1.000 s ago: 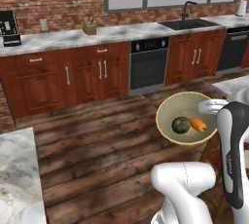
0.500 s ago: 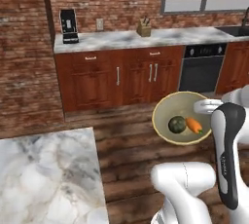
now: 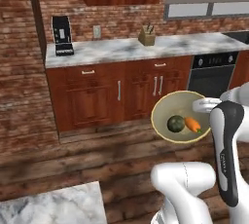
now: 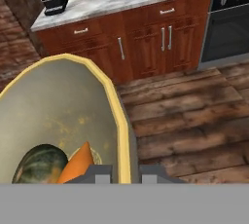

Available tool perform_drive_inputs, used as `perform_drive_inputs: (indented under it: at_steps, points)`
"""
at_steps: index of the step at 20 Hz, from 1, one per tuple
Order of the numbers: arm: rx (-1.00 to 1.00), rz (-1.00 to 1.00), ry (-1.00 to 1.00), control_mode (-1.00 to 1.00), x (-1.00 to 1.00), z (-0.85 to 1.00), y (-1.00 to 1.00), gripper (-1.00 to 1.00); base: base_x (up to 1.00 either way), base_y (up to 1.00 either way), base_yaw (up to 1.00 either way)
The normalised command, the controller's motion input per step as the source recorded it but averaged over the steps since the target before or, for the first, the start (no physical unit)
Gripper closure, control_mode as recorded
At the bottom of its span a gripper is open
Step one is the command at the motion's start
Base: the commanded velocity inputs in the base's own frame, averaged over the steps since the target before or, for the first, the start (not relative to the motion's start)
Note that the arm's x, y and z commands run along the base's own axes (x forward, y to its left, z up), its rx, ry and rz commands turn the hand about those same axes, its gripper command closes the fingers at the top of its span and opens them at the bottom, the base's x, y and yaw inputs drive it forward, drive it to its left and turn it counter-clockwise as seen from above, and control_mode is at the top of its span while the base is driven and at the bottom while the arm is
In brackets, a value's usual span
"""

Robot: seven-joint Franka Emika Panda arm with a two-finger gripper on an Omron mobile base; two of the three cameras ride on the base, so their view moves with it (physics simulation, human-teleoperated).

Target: Place the bowl containing the squash and carrot in the microwave. Close the microwave door and press the start button to microwave the meal.

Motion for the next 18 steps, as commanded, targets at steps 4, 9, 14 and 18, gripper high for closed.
perform_drive_inputs:
  at_steps: [4,9,14,18]
  points:
    - [0.00,0.00,0.00,1.00,0.00,0.00,0.00,1.00,0.96,-0.12,-0.43]
    - [0.00,0.00,0.00,1.00,0.00,0.00,0.00,1.00,0.71,-0.11,-0.55]
    - [0.00,0.00,0.00,1.00,0.00,0.00,0.00,1.00,0.50,-0.12,-0.62]
    - [0.00,0.00,0.00,1.00,0.00,0.00,0.00,1.00,0.58,-0.07,-0.60]
